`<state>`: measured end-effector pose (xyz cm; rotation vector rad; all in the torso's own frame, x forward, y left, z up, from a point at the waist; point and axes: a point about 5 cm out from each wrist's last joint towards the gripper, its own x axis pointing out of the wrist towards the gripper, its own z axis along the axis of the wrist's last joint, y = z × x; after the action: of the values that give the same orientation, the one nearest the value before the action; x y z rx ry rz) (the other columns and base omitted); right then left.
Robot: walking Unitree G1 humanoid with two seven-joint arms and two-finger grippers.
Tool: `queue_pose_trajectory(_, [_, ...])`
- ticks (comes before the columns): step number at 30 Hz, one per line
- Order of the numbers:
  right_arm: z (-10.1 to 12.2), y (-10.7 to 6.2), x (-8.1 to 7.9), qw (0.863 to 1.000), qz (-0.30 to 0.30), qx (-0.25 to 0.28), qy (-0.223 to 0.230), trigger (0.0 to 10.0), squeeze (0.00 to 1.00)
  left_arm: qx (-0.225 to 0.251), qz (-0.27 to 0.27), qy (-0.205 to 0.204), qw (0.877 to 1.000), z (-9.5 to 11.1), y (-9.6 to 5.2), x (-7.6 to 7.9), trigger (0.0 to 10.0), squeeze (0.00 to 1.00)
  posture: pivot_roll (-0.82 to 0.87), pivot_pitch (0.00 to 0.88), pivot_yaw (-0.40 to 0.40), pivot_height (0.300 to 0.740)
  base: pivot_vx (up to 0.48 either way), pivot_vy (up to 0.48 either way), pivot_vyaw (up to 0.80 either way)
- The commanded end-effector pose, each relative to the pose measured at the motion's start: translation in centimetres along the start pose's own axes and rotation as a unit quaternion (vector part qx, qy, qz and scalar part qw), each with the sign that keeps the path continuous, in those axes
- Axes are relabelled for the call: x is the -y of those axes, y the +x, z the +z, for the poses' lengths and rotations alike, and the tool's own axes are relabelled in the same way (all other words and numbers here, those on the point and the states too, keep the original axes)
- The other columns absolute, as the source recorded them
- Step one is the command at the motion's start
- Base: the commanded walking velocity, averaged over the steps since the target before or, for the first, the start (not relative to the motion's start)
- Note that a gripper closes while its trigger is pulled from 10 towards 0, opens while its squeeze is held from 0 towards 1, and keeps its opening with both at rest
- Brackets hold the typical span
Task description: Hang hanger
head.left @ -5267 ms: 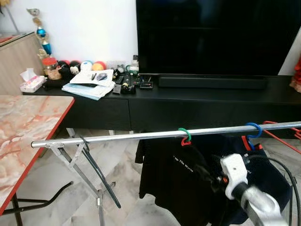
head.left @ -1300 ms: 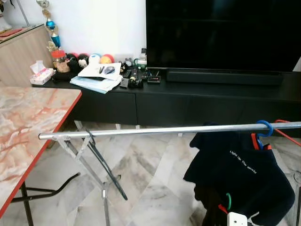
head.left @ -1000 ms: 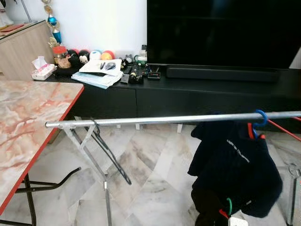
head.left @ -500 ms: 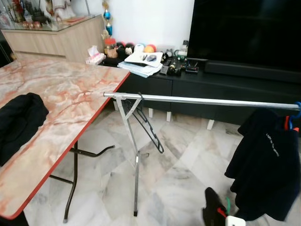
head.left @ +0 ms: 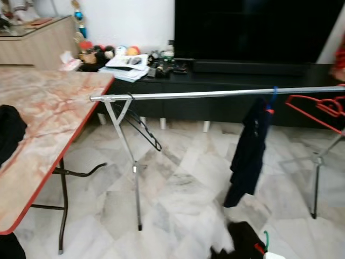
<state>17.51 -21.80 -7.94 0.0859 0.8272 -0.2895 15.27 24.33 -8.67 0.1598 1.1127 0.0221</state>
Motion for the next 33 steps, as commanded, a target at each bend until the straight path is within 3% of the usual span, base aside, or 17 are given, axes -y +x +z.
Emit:
queue_pose_trajectory(1, [-0.07, -0.05, 0.11, 1.0, 0.0, 0.002, -0.004, 10.0, 0.0, -0.012, -0.001, 0.004, 1.0, -0.77, -0.06, 0.09, 10.0, 0.0, -0.06, 0.0, 0.055, 0.74, -0.349, 0.0, 0.0])
queue_pose_trajectory(24, [0.01, 0.0, -0.09, 1.0, 0.002, 0.001, -0.003, 10.0, 0.0, -0.008, 0.001, -0.001, 1.0, -0.39, -0.01, 0.13, 10.0, 0.0, -0.05, 0.0, 0.05, 0.74, -0.351, 0.0, 0.0])
queue_pose_trajectory(33, [0.4, 0.07, -0.24, 1.0, 0.002, 0.011, 0.004, 10.0, 0.0, 0.005, 0.002, -0.023, 1.0, -0.13, 0.02, 0.26, 10.0, 0.0, -0.04, 0.0, 0.045, 0.74, 0.0, 0.0, 0.0])
